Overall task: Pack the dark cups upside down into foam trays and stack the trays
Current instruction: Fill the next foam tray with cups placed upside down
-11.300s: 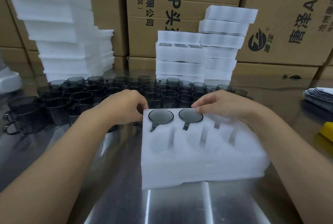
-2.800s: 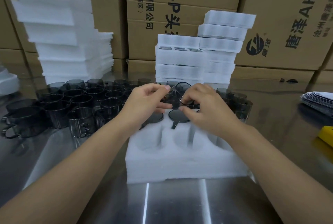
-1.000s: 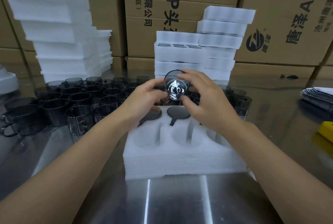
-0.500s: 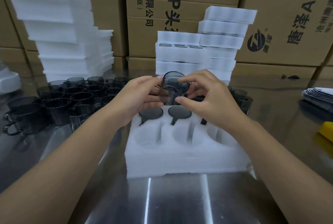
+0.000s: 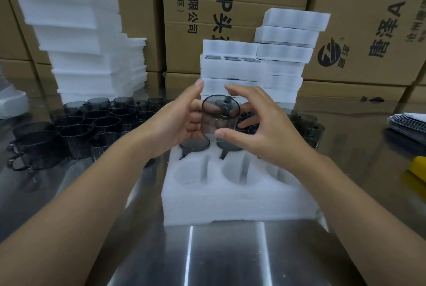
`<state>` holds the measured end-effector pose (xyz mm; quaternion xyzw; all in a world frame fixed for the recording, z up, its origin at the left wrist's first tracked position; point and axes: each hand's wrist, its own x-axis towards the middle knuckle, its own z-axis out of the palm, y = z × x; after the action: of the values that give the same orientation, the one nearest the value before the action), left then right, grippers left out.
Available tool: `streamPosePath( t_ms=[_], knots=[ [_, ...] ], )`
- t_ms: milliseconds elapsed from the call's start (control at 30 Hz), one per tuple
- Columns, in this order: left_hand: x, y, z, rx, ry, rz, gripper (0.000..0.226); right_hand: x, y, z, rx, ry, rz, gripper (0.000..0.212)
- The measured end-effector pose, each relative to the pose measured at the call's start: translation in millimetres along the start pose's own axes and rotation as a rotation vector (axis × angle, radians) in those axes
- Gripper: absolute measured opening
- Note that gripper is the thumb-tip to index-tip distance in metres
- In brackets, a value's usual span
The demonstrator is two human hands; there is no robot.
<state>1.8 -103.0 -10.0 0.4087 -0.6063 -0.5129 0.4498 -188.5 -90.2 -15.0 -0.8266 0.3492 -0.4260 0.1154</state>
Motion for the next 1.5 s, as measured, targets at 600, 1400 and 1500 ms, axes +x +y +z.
streamPosePath(
  t_ms=[600,1400,1500],
  knots=[
    [-26.5,20.0,-47.6,0.590,-0.417,-0.079,0.057,-9.5,-26.6,18.5,0.140,-0.264,0.019,0.061],
    [-21.3,16.2,-48.4,0.571,-0.347,-0.245,0.025,-7.8,-21.2,15.2,0.067,-0.467,0.126,0.052],
    [-21.1,14.2,-48.6,0.596,-0.317,-0.290,0.004,-9.0,-18.3,17.3,0.054,-0.471,0.140,0.053]
  ],
)
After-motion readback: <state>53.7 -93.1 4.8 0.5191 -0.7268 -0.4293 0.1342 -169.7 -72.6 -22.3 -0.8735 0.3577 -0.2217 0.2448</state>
